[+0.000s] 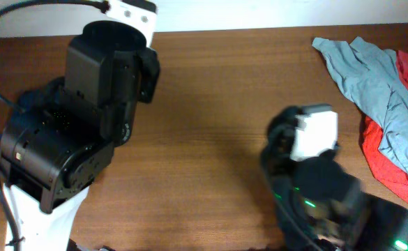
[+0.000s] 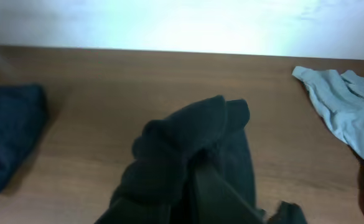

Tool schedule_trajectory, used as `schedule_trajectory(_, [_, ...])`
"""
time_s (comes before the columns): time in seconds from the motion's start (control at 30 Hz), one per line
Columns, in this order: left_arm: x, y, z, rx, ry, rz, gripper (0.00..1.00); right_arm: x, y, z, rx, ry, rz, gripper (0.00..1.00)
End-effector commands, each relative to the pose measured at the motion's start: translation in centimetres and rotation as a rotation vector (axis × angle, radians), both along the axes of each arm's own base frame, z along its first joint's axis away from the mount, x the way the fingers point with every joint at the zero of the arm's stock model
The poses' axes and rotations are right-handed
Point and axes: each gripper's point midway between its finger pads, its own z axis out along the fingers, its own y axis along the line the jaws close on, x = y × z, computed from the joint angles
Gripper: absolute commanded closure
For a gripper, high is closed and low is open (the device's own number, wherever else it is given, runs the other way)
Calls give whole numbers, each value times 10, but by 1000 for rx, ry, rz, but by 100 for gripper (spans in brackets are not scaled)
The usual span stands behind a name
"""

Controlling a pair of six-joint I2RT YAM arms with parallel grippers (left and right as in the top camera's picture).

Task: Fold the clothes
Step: 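Lay the shirt down on the table center with the right gripper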

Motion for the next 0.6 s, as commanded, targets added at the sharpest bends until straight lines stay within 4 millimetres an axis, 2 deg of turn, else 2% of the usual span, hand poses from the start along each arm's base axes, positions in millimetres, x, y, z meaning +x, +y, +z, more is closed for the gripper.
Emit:
schedule_trajectory(0.0, [-9, -25, -12, -67, 78, -165, 47, 23, 21, -8, -9, 7, -42, 96])
schedule_trajectory(0.07, [-4, -16, -10, -69, 72, -135, 46, 35, 31, -15, 17, 23, -49, 96])
schedule_trajectory(0.2, [5, 9, -10, -84, 67, -54, 44, 64, 66, -44, 27, 104, 16, 95])
schedule_trajectory(0.23, [8, 15, -10, -84, 67, -34, 44, 72, 80, -56, 27, 135, 59, 93])
schedule_trajectory(0.3, [11, 26, -10, -86, 65, -3, 43, 80, 109, -73, 16, 179, 174, 80])
schedule_trajectory(0.37, [13, 34, -10, -91, 66, 21, 40, 81, 134, -85, -6, 199, 288, 54])
schedule_trajectory(0.43, [13, 38, -11, -92, 70, 34, 40, 82, 138, -89, -17, 203, 303, 39])
schedule_trajectory(0.5, [14, 39, -12, -91, 73, 37, 39, 85, 130, -86, -18, 196, 280, 32])
schedule_trajectory(0.57, [15, 38, -13, -90, 77, 36, 38, 89, 113, -79, -12, 192, 243, 26])
